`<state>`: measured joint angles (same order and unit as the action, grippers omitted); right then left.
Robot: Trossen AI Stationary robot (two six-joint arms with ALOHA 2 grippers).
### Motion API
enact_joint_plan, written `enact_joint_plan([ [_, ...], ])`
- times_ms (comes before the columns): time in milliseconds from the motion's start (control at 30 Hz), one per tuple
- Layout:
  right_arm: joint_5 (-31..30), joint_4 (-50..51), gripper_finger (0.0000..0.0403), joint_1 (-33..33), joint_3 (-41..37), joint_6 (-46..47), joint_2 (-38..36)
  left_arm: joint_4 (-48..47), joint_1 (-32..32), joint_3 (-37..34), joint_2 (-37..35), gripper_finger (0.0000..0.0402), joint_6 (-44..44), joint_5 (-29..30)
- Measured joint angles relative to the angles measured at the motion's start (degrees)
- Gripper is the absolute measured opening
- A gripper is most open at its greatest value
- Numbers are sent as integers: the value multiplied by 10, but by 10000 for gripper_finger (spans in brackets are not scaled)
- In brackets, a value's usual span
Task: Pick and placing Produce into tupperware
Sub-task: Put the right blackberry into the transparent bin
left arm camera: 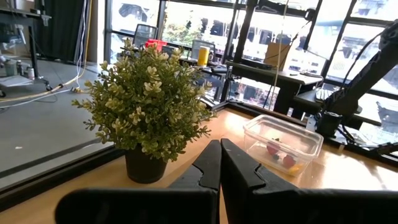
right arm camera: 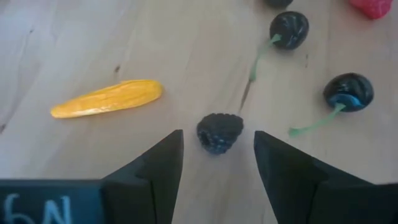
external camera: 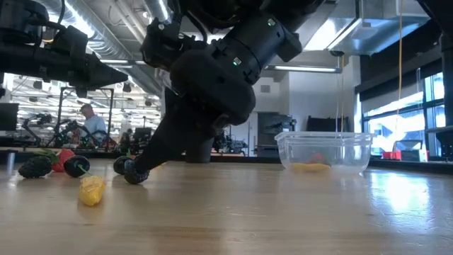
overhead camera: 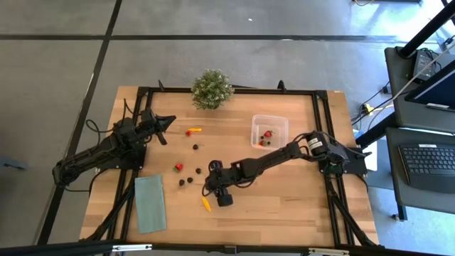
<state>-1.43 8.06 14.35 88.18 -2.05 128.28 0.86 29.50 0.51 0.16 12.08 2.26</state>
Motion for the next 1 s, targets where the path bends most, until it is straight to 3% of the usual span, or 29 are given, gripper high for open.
enact_joint_plan([
  [1000, 0, -49, 198, 0, -5, -5, 3, 0, 0, 0, 0, 0, 0, 0],
])
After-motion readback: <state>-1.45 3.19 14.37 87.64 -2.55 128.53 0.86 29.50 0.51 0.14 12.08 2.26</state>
